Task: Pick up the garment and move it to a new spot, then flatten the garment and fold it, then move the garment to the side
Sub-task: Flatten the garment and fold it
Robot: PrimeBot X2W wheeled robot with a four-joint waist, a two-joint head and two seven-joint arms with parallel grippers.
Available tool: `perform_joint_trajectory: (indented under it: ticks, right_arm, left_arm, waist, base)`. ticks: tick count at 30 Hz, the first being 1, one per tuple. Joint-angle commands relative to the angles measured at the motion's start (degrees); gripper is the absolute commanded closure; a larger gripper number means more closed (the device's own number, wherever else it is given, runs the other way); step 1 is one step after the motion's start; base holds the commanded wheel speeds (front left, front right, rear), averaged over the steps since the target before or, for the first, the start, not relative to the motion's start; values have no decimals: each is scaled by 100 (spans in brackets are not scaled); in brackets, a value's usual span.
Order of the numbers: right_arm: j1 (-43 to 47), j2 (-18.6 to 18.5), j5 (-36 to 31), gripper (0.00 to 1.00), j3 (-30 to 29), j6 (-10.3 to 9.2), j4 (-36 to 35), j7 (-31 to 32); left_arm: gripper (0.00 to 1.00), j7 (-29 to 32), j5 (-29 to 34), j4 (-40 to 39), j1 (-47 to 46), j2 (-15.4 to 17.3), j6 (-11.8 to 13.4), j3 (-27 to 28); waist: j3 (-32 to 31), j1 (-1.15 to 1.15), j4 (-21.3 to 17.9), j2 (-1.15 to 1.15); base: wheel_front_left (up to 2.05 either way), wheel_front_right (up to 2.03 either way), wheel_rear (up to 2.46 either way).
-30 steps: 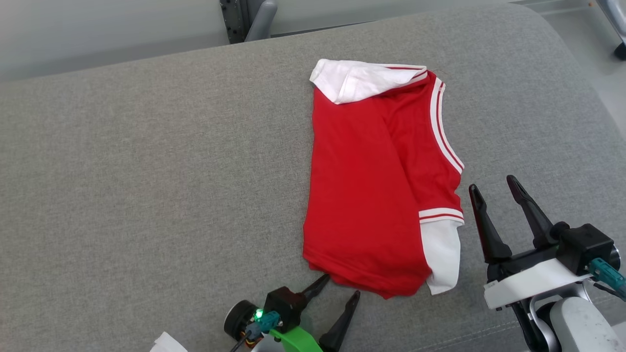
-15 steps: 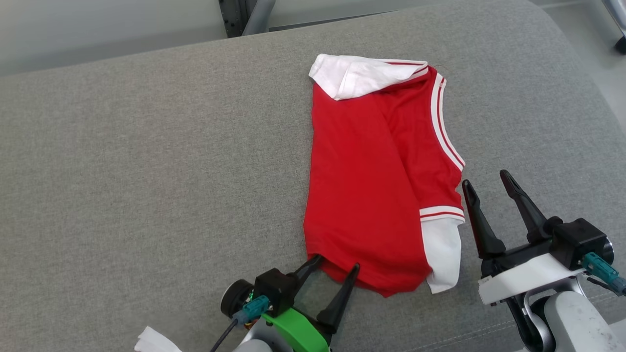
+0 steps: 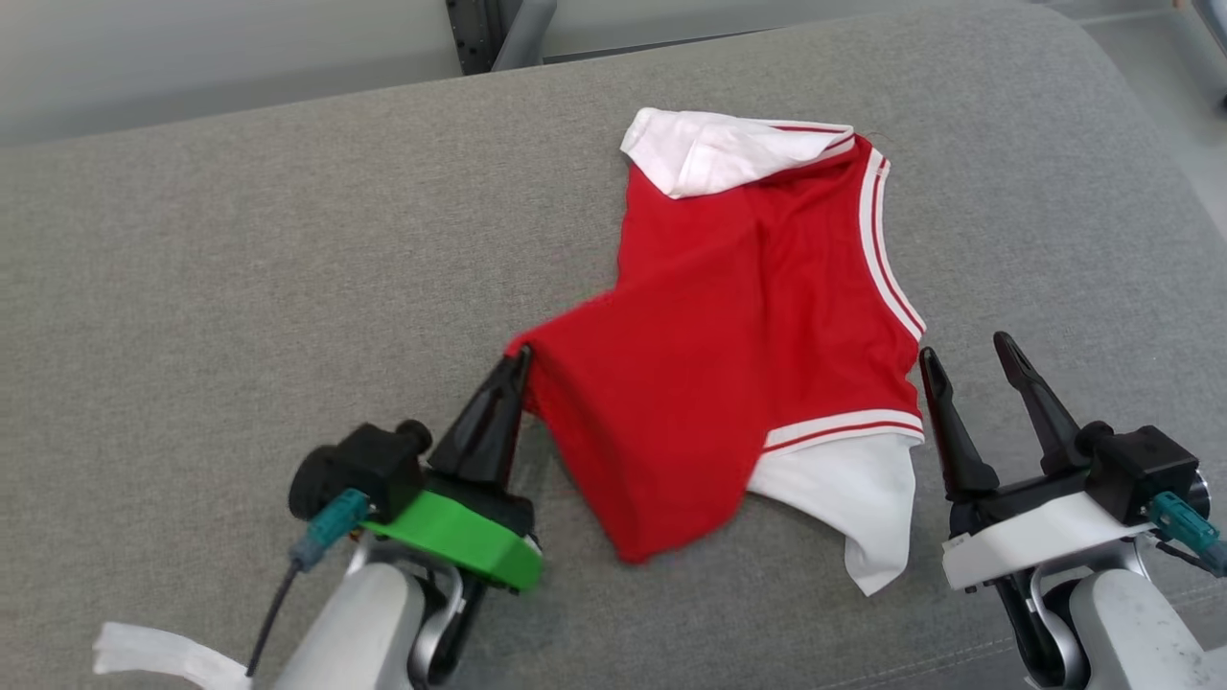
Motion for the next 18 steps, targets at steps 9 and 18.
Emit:
perform_joint_trajectory:
  ticks: [9,18]
  right_arm:
    - [-62,109,31,0,139,-4,150,-20]
    - [-213,129,54,0,282,-4,179,-20]
  left_arm:
    - [100,-4,264,229,-1064,1062,-3,731]
    - [100,-4,229,1840,-2307,1985,-2,707]
  waist:
    - [126,0,229,46]
    - [405,0,25,46]
  base:
    - [0,0,0]
    - [0,0,0]
